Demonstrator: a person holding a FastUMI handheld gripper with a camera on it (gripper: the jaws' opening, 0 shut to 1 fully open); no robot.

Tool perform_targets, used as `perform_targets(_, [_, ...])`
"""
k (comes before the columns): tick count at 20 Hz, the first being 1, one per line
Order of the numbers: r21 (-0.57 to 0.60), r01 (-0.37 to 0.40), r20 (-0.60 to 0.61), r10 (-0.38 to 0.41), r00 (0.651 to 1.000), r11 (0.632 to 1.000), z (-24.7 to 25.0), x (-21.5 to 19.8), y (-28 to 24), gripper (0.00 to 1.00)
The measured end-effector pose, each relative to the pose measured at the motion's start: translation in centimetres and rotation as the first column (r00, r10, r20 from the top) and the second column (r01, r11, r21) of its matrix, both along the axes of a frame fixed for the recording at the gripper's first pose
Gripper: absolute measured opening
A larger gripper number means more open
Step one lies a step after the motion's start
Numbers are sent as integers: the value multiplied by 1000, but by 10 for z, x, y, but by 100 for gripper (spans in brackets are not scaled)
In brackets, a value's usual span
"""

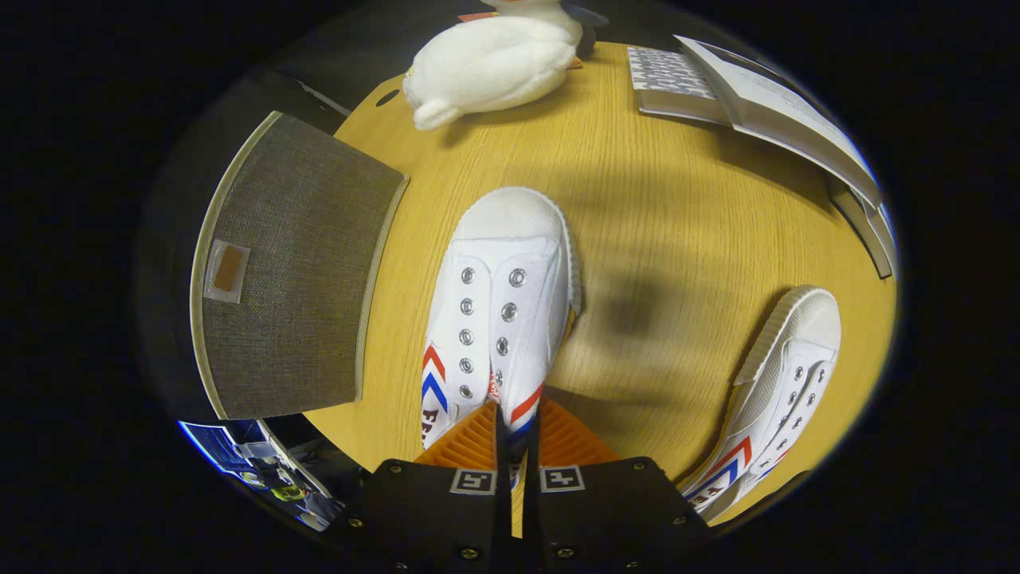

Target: Open the storage box then place both shoes into the box .Put the left shoe in first, then the right shoe, with the right side of both shoes facing outward in a uniform manner.

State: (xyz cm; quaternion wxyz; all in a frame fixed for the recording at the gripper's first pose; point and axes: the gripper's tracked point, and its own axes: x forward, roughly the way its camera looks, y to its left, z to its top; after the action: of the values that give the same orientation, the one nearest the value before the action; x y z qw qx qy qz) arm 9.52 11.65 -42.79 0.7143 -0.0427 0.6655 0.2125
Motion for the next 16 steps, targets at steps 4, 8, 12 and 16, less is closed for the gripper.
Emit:
perform_targets(4, [-4,-26,16,26,1000,1000,14,-4,-5,6])
perform_targets(8, [54,-15,24,13,1000,998,50,-8,3,5])
perform_targets(12, [72,-38,63,33,997,997,95,-9,14,5])
perform_targets(16, [110,-68,109,56,992,992,135,-8,36,5])
